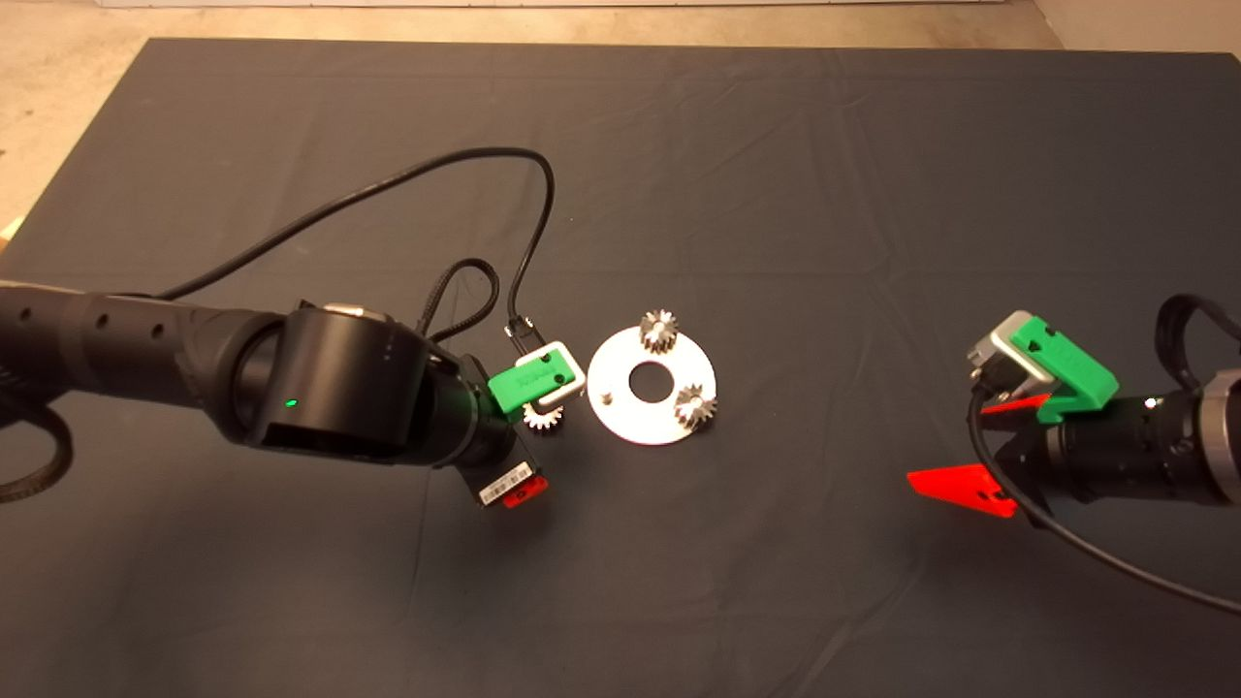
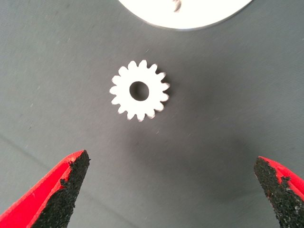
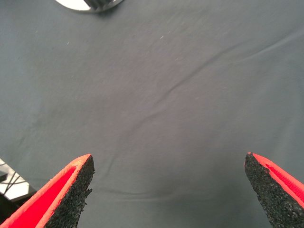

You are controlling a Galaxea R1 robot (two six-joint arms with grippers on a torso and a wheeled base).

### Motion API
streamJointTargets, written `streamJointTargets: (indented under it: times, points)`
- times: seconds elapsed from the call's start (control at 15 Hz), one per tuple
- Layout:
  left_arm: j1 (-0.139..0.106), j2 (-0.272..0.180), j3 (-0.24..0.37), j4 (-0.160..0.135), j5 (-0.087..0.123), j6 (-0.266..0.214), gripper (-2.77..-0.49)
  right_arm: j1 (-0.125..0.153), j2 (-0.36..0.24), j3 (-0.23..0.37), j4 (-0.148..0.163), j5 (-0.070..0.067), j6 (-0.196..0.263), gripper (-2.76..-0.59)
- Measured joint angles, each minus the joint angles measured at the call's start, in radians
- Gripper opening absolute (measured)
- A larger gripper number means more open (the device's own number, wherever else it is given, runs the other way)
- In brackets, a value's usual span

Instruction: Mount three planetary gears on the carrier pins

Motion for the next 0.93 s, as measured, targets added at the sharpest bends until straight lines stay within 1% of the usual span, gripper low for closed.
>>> streamJointTargets:
  times: [0.07, 0.13, 0.2, 0.27, 0.33, 0.4, 0.47, 0.53, 0.6, 0.73, 0.8, 0.93]
  points:
    - [0.0, 0.005, 0.0, -0.001, -0.008, 0.0, -0.75, -0.028, 0.0, 0.0, -0.043, 0.013, 0.0, -1.0]
    - [0.0, 0.007, 0.0, -0.001, -0.011, 0.002, -0.75, -0.056, 0.0, 0.0, -0.099, 0.023, 0.01, -1.0]
    - [0.0, 0.006, -0.002, -0.001, -0.011, 0.003, -0.75, -0.087, 0.0, 0.0, -0.156, 0.031, 0.031, -1.0]
    - [0.0, 0.006, -0.004, -0.001, -0.011, 0.003, -0.75, -0.11, 0.0, 0.0, -0.19, 0.04, 0.045, -1.0]
    - [0.0, 0.006, -0.011, -0.003, -0.012, 0.009, -0.75, -0.127, 0.002, 0.0, -0.219, 0.046, 0.054, -1.0]
    - [0.0, 0.007, -0.022, -0.003, -0.015, 0.022, -0.75, -0.135, 0.005, 0.0, -0.242, 0.051, 0.059, -1.0]
    - [0.0, 0.009, -0.035, -0.003, -0.019, 0.041, -0.75, -0.143, 0.006, 0.0, -0.26, 0.052, 0.061, -1.0]
    - [0.0, 0.01, -0.051, -0.003, -0.034, 0.058, -0.75, -0.153, 0.006, 0.0, -0.265, 0.053, 0.061, -1.0]
    - [0.0, 0.011, -0.07, -0.003, -0.038, 0.079, -0.75, -0.163, 0.006, 0.0, -0.265, 0.053, 0.061, -1.0]
    - [0.0, 0.023, -0.096, -0.003, -0.043, 0.09, -0.75, -0.163, 0.005, 0.0, -0.265, 0.053, 0.061, -1.0]
    - [0.0, 0.029, -0.097, -0.003, -0.047, 0.097, -0.75, -0.163, 0.005, 0.0, -0.266, 0.055, 0.061, -1.0]
    - [0.0, 0.033, -0.098, -0.004, -0.052, 0.109, -0.75, -0.163, 0.002, 0.0, -0.266, 0.054, 0.061, -1.0]
